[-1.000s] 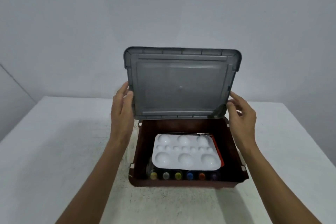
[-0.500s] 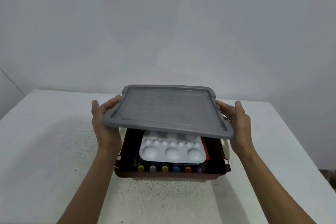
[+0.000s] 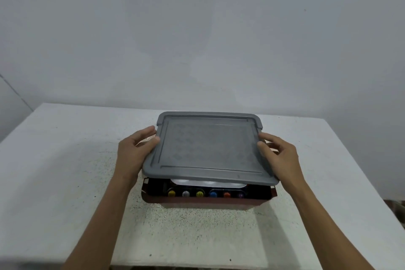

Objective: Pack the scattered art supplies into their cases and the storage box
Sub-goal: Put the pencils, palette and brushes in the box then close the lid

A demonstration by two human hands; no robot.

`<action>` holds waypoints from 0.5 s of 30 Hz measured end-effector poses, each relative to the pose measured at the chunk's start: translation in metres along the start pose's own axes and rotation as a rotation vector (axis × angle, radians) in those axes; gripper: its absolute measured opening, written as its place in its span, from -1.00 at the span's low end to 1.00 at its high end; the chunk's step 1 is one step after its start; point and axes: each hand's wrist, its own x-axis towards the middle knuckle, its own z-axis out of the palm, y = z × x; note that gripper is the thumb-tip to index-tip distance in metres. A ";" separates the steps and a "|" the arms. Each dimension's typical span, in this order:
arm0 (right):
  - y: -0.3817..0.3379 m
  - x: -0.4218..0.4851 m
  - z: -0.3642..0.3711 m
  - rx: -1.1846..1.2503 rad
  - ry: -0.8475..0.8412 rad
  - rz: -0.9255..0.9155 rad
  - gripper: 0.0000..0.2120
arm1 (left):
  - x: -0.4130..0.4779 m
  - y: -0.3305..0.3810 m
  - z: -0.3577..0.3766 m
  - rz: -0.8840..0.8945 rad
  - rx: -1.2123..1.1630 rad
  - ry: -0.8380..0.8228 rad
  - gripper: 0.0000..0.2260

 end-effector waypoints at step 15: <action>0.005 -0.032 0.008 -0.488 -0.125 -0.094 -0.60 | -0.026 -0.018 0.004 0.259 0.641 0.001 -0.63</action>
